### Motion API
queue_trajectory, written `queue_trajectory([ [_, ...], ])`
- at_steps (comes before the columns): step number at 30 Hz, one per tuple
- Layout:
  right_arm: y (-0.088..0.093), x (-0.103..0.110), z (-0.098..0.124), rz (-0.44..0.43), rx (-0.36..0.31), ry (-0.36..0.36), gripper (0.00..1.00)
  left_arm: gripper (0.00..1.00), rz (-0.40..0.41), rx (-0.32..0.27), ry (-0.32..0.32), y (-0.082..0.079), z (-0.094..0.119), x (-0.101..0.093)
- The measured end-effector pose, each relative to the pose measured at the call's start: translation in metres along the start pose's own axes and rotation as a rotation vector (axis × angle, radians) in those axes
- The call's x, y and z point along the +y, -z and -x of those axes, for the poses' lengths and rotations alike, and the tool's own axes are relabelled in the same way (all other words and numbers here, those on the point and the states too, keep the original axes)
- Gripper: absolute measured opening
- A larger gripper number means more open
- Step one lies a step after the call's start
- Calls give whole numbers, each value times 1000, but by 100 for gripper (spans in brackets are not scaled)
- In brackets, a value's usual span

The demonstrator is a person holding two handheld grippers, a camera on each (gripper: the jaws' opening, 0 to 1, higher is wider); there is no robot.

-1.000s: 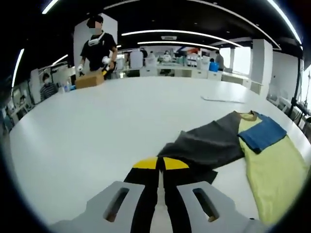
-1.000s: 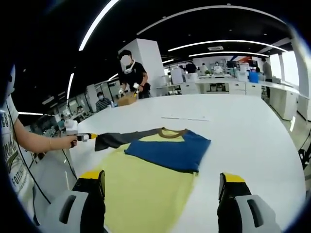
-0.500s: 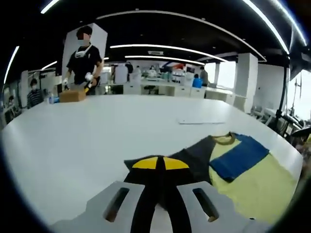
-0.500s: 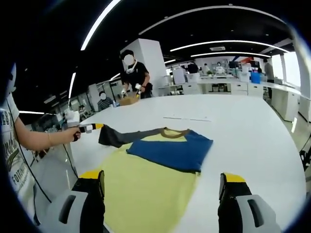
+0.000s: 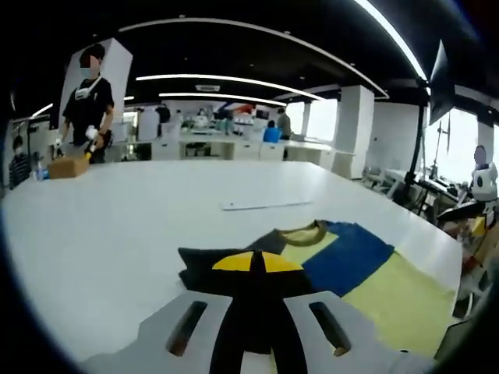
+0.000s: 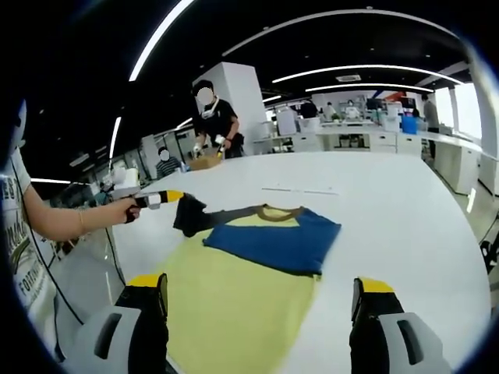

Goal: Fold the garment on the visible template until the final outline fits inside the template.

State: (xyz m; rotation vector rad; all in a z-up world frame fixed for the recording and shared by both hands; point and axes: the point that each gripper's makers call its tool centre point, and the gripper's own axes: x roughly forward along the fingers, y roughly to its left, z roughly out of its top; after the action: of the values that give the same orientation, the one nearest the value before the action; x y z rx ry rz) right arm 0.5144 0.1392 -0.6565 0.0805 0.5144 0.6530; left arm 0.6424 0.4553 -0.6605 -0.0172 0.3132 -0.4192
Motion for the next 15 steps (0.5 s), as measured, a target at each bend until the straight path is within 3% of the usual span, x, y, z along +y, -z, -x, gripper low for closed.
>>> queue_trajectory([
  [6,2,-1,1,-1,3,1,98,0,-74,69,87,23,-17,-34],
  [8,2,-1,1,-3,1,0,98,0,-62,81,110,31,-20,-41],
  [11,1,0,1,-2,-3,-3,98,0,-88,141,124,52,-25,-49],
  [15,-1,1,3,-7,-12,-10,99,0,-38,165,164,71,-28,-57],
])
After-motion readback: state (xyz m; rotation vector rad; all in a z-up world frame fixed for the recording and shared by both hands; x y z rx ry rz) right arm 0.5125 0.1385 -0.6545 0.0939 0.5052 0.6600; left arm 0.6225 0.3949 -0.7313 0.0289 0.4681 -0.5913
